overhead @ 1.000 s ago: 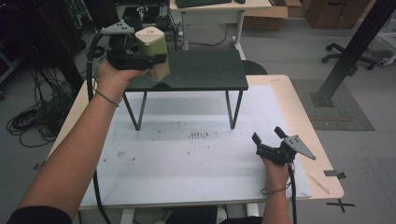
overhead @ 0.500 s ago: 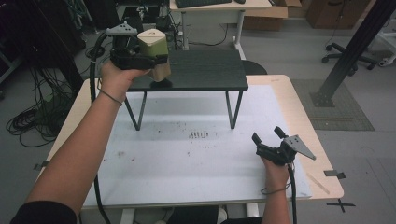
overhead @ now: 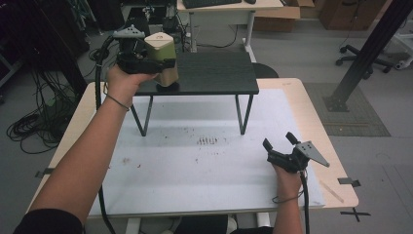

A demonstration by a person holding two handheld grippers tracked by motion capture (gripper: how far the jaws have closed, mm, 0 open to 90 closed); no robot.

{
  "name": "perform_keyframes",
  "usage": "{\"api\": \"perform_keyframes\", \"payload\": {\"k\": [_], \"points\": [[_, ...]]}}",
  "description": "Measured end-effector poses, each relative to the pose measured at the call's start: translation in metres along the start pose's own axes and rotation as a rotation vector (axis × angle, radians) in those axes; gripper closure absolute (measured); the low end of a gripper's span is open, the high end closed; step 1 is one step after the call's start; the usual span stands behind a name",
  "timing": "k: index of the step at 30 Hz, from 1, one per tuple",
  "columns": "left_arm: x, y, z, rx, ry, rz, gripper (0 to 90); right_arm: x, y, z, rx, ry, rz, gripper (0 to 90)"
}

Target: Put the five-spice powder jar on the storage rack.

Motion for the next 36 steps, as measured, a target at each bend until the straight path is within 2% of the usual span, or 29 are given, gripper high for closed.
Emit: {"api": "perform_keyframes", "payload": {"k": [17, 23, 28, 36], "points": [[0.003, -0.009, 0.007, 0.021, -0.001, -0.015, 29.2, 0.0, 0.0, 0.0, -0.001, 0.0, 0.001, 0.0], [0.003, -0.01, 0.008, 0.011, -0.001, -0.013, 29.3, -0.001, 0.0, 0.0, -0.002, 0.0, 0.0, 0.0], [0.001, -0.011, 0.008, 0.003, 0.004, 0.009, 29.2, -0.001, 0.0, 0.0, -0.002, 0.0, 0.001, 0.0], [0.0, -0.012, 0.007, -0.006, 0.008, 0.014, 29.2, 0.0, 0.0, 0.0, -0.002, 0.001, 0.001, 0.0]]}}
Point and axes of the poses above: each handheld gripper's, and its own axes: z roughly forward along the jaws, y roughly out of its top, x roughly to its left, the point moved 7 cm from there along z, roughly forward along the jaws, and after that the axes turned 13 degrees about y, right-handed, at the moved point
